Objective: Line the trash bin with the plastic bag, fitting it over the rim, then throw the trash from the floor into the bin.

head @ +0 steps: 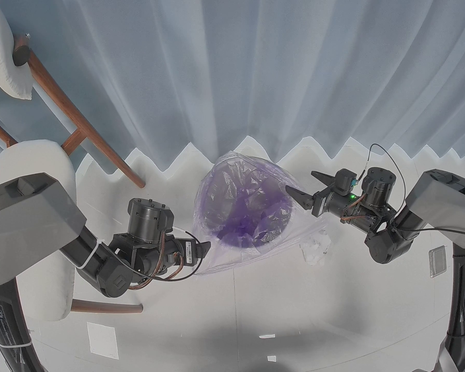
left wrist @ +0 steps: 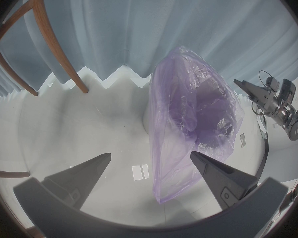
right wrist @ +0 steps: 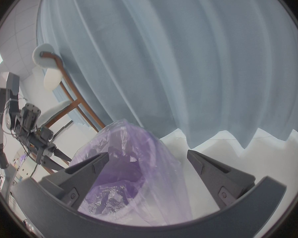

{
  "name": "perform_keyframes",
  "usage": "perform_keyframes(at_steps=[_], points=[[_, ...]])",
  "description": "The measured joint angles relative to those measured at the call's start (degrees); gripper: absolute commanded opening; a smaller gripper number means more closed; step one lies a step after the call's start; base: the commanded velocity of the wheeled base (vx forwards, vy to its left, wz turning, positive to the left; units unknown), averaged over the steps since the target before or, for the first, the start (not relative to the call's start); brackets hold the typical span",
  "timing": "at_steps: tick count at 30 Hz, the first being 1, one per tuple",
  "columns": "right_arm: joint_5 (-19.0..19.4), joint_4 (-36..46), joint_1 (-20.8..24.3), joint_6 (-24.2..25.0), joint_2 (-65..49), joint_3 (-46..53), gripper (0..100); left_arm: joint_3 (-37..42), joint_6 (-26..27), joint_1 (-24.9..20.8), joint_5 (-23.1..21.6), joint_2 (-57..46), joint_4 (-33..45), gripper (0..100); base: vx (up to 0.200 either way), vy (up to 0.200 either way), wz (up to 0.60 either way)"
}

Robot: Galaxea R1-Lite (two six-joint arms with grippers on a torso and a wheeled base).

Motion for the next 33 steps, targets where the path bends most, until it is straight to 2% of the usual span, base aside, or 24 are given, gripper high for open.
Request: perform_keyframes(at_steps=[9, 15, 16, 27, 33], points=[[1.5, 0.35, 1.43, -5.73, 4.84, -6.21, 100, 1.21, -0.02, 0.0, 0.05, -1.33, -0.01, 100, 0.0, 0.0, 0.0], [1.63, 1.56, 1.57, -7.64, 8.16, -11.25, 100, 1.51, -0.02, -0.02, 0.1, -1.52, -0.01, 100, 0.0, 0.0, 0.0], [1.66, 1.94, 1.57, -7.77, 8.57, -11.84, 0, 1.51, -0.02, -0.02, 0.1, -1.55, -0.01, 100, 0.0, 0.0, 0.0], [1.63, 2.95, 1.29, -7.49, 10.42, -17.02, 0, 1.66, -0.04, -0.02, 0.89, -1.68, -0.01, 100, 0.0, 0.0, 0.0], [0.9, 3.41, 0.88, -2.69, 10.34, -19.03, 0, 1.71, -0.04, -0.02, 0.89, -1.68, -0.01, 100, 0.0, 0.0, 0.0]])
